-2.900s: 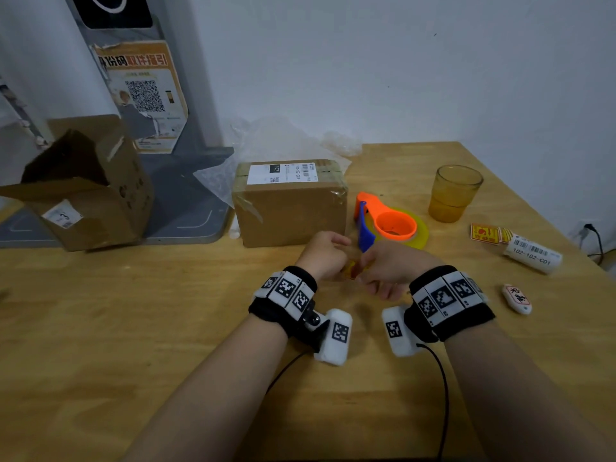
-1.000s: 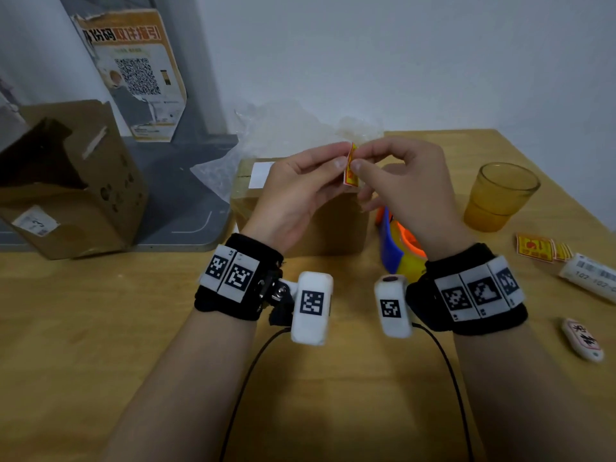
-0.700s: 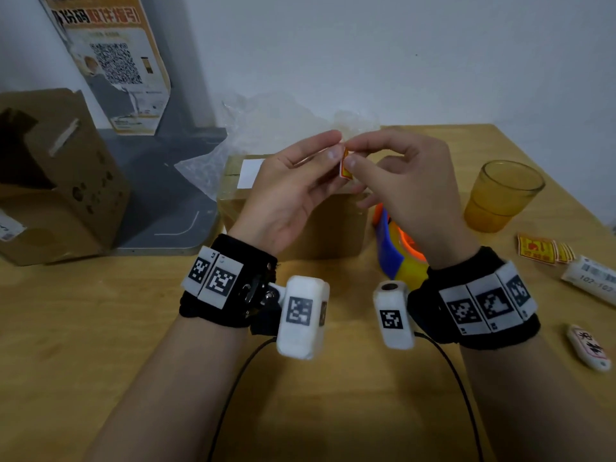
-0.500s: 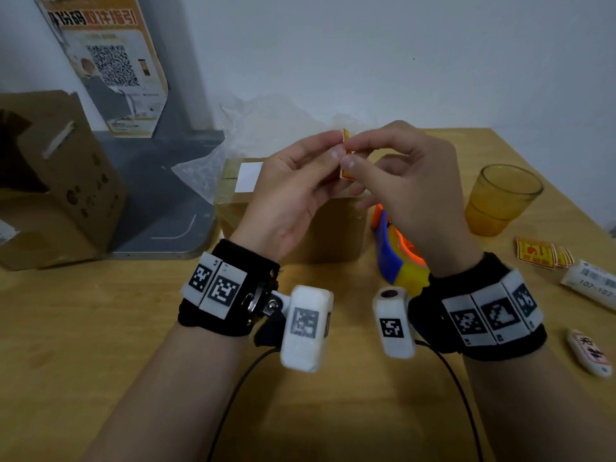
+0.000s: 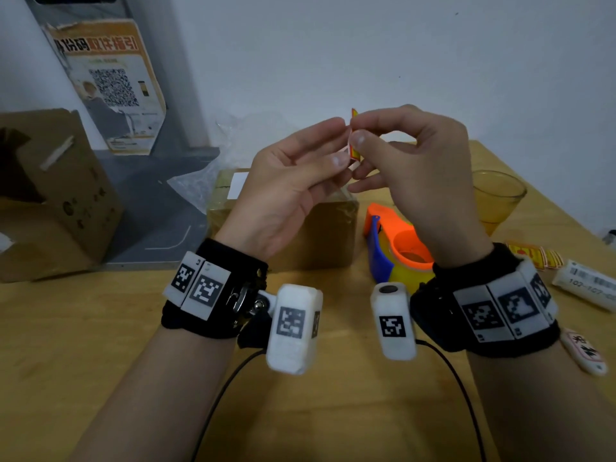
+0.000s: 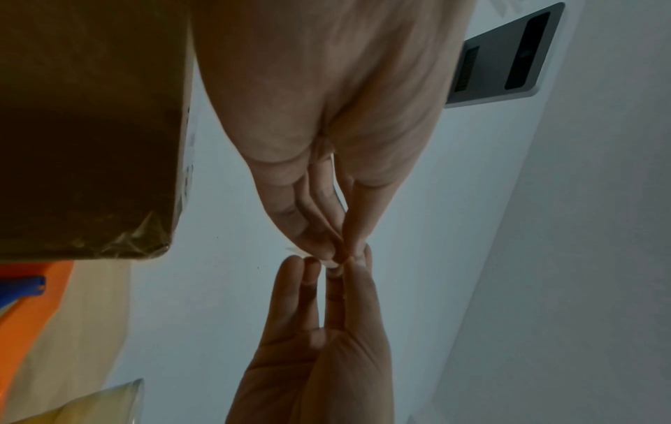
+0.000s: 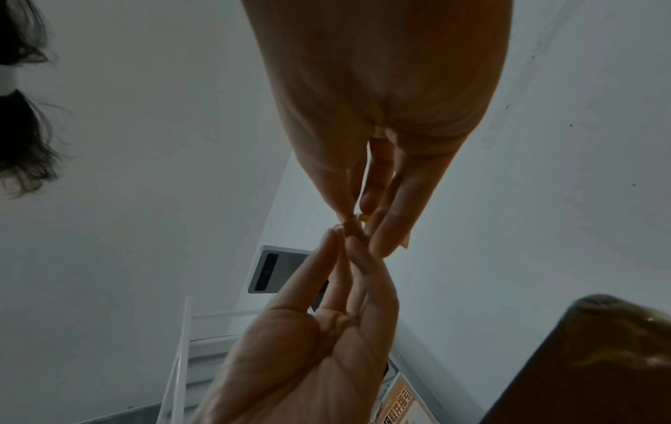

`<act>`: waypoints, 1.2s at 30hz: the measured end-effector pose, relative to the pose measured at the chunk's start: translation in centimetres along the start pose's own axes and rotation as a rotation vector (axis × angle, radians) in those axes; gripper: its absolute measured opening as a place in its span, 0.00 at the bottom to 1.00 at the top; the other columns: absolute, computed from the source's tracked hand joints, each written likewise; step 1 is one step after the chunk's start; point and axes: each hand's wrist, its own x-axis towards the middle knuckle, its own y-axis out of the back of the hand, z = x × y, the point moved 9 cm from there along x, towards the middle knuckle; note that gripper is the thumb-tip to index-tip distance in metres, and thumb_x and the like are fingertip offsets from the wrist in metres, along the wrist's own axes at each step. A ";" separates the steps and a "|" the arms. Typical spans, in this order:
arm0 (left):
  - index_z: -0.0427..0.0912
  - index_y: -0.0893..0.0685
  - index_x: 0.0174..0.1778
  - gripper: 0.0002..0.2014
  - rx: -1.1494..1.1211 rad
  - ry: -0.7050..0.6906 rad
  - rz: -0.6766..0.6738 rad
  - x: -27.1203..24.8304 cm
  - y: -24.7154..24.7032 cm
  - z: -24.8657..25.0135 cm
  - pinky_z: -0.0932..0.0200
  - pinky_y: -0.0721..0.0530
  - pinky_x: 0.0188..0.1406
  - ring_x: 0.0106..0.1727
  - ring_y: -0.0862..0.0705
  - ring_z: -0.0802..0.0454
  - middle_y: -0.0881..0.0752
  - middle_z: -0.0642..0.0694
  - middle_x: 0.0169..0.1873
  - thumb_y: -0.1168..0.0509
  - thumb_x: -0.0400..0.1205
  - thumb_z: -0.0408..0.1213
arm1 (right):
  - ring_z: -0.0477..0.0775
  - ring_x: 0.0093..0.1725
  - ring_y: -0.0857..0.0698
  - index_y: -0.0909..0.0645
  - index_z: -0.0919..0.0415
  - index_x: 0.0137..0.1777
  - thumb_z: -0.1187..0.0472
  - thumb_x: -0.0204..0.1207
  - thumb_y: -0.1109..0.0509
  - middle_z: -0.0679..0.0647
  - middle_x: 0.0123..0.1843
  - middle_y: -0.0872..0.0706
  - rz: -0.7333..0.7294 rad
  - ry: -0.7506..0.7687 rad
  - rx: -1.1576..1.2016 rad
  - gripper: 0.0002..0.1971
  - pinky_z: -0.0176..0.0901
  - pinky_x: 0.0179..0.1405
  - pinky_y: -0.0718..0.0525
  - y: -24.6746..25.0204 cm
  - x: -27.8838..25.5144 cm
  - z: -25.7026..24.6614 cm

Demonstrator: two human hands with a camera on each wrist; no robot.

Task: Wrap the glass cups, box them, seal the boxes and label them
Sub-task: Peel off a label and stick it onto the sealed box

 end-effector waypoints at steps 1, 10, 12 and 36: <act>0.39 0.14 0.59 0.15 0.008 -0.005 0.001 0.0 0.0 0.1 0.60 0.11 0.50 0.50 0.08 0.53 0.06 0.45 0.50 0.34 0.82 0.18 | 0.54 0.32 0.11 0.10 0.65 0.55 0.69 0.80 0.25 0.60 0.46 0.10 0.000 0.000 0.005 0.06 0.51 0.33 0.07 0.0 0.0 0.0; 0.40 0.12 0.55 0.14 0.037 -0.026 0.066 -0.1 0.3 0.4 0.64 0.14 0.41 0.43 0.10 0.55 0.06 0.47 0.46 0.32 0.81 0.18 | 0.54 0.32 0.11 0.10 0.66 0.56 0.68 0.81 0.25 0.62 0.47 0.11 -0.014 0.019 -0.014 0.06 0.45 0.31 0.09 -0.2 -0.2 -0.6; 0.40 0.12 0.54 0.14 0.040 -0.032 0.092 -0.1 0.3 0.4 0.65 0.16 0.37 0.40 0.13 0.55 0.08 0.47 0.45 0.32 0.81 0.17 | 0.54 0.32 0.11 0.10 0.65 0.55 0.68 0.81 0.25 0.60 0.46 0.11 -0.013 0.015 -0.022 0.06 0.45 0.31 0.09 -0.3 -0.2 -0.6; 0.43 0.22 0.43 0.15 -0.100 -0.137 0.570 -0.3 7.2 1.7 0.66 0.26 0.26 0.32 0.22 0.55 0.18 0.46 0.30 0.37 0.81 0.15 | 0.60 0.30 0.15 0.16 0.60 0.46 0.59 0.86 0.33 0.56 0.40 0.10 0.220 -0.340 0.155 0.09 0.52 0.30 0.13 2.7 0.1 3.7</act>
